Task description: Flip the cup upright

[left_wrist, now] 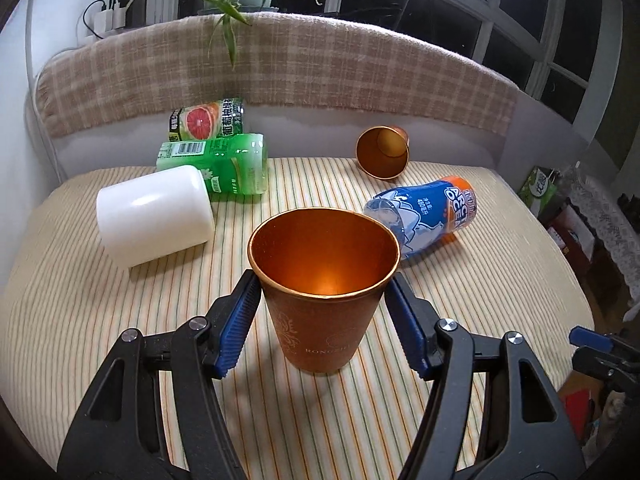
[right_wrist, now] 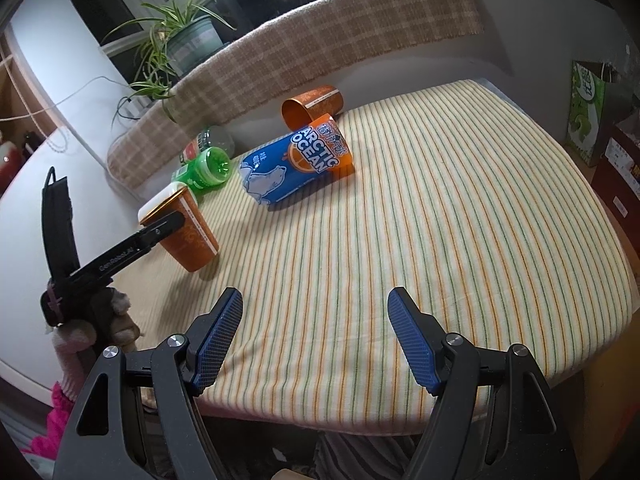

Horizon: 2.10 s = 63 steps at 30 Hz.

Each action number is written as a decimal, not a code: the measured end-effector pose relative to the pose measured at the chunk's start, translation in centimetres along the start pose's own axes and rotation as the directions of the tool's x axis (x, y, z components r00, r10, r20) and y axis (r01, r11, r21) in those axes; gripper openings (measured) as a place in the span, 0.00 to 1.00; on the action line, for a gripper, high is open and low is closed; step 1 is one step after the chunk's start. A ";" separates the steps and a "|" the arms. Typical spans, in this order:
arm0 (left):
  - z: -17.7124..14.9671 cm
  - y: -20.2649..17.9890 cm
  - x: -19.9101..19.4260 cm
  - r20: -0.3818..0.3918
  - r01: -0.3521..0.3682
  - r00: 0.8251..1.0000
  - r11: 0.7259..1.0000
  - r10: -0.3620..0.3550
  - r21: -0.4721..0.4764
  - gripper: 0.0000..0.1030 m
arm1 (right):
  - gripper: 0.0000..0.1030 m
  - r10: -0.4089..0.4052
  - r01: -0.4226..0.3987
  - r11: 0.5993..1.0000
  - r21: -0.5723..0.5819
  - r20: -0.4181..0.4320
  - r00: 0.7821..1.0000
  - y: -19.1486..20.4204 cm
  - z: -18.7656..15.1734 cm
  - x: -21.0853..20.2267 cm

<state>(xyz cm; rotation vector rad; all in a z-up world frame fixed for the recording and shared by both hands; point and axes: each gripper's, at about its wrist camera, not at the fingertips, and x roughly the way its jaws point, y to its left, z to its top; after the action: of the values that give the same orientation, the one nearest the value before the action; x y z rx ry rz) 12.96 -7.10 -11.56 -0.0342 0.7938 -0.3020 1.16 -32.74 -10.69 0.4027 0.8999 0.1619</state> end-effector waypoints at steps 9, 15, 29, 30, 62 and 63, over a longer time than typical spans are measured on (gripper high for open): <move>-0.3 -0.4 0.5 -0.010 -0.004 1.000 1.000 0.005 0.020 0.64 | 0.73 -0.008 0.008 1.000 -0.007 0.002 1.000 0.2 0.1 0.0; -0.6 -0.6 0.4 -0.014 0.000 1.000 1.000 0.000 0.026 0.64 | 0.73 -0.006 0.006 1.000 -0.010 -0.003 1.000 0.3 0.2 0.2; -1.6 -0.2 0.3 -0.054 0.070 0.996 0.997 -0.071 -0.011 0.65 | 0.73 0.000 -0.001 1.000 -0.022 -0.012 1.000 0.9 0.1 0.7; -1.7 -0.2 0.4 -0.061 0.077 0.995 0.997 -0.078 -0.016 0.65 | 0.73 0.001 -0.001 1.000 -0.023 -0.013 1.000 1.0 0.1 0.7; -4.0 2.3 -8.0 0.085 -0.036 0.996 0.997 0.041 -0.066 0.75 | 0.73 -0.028 0.046 0.982 -0.183 0.104 0.994 5.7 1.1 -0.3; -3.9 2.2 -8.5 0.105 -0.044 0.993 0.997 0.051 -0.065 0.75 | 0.73 -0.029 0.051 0.980 -0.190 0.118 0.993 6.0 1.2 -0.5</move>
<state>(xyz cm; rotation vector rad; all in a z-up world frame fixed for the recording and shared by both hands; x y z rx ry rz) 5.10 -2.29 -8.68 -0.0894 0.6972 -0.2282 1.97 -27.70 -7.27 0.2106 0.7705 0.1853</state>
